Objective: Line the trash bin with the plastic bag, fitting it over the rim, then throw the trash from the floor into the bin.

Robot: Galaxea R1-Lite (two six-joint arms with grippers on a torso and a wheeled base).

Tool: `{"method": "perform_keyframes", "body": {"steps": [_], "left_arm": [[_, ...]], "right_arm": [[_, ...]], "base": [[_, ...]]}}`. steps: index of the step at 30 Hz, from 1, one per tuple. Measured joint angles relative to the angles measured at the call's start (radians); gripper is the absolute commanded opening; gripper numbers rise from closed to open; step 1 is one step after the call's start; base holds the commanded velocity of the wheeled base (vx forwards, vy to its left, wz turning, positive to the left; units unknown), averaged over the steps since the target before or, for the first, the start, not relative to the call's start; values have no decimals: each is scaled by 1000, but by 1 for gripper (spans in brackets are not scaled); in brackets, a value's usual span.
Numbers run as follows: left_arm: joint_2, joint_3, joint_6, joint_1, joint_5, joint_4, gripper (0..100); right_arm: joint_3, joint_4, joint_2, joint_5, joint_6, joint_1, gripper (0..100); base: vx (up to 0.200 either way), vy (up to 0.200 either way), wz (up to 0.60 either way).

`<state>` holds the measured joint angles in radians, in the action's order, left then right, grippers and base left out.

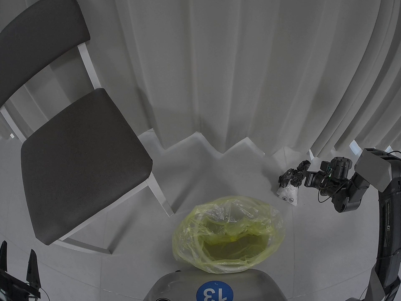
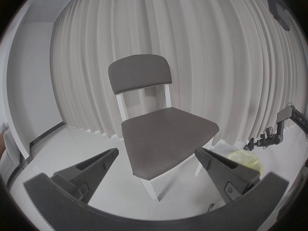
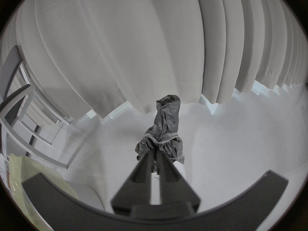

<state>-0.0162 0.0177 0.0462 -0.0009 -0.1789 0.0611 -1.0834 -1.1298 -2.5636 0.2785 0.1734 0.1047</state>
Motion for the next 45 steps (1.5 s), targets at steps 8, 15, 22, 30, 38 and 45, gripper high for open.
{"method": "perform_keyframes", "body": {"steps": [8,15,22,30,38,45], "left_arm": [[0,0,6,-1,0,0,100],[0,0,8,-1,0,0,100],[0,0,16,0,0,0,100],[0,0,29,0,0,0,100],[0,0,29,0,-1,0,100],[0,0,28,0,-1,0,100]], "right_arm": [[0,2,23,0,-3,-1,100],[-19,2,23,0,-1,-2,100],[-95,43,-8,0,1,-5,100],[-208,97,-87,-2,1,-16,100],[-245,111,-134,-6,-3,-18,100],[-253,116,-154,-6,-10,-18,0]], "base": [[0,0,0],[0,0,0],[0,0,0],[0,0,0],[0,0,0],[0,0,0]]}}
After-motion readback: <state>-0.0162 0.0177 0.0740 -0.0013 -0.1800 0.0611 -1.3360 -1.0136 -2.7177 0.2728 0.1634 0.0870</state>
